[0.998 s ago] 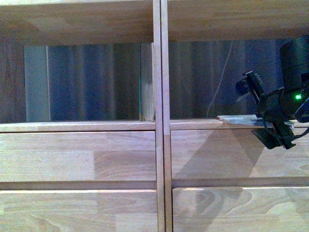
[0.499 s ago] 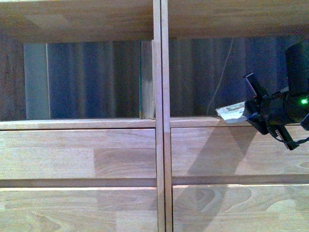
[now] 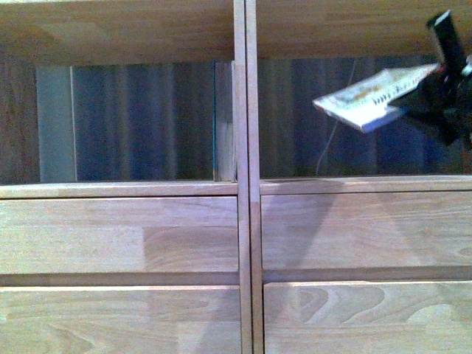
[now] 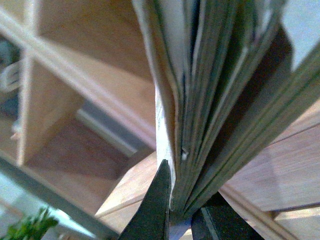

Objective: Organize books on shelf

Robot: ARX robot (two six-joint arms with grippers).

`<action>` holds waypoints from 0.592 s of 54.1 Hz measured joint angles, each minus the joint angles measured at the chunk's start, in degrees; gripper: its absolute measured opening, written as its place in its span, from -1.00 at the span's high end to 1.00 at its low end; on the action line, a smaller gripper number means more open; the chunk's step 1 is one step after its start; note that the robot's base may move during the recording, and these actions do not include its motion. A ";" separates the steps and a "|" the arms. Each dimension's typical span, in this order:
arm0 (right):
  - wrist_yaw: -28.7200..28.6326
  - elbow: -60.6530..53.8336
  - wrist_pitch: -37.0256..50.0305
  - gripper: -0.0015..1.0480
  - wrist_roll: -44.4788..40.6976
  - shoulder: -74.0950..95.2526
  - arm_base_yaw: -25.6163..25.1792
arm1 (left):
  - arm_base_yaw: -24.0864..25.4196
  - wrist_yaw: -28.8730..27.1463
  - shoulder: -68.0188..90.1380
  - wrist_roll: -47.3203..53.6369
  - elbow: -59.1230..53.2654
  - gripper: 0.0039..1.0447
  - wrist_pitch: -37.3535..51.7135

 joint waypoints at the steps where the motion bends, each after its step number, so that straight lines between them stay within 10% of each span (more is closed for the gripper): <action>1: -1.14 -1.33 0.61 0.86 -0.46 -1.81 0.00 | 1.29 2.86 2.56 -0.63 0.74 -0.86 2.25; 14: -10.05 -14.16 2.49 0.86 -6.47 -16.70 0.83 | 4.81 7.58 28.52 -9.81 12.50 -0.86 27.06; 32: -11.82 -21.99 5.44 0.86 -10.93 -19.26 4.07 | -5.90 11.65 53.00 -37.77 36.46 -0.86 42.69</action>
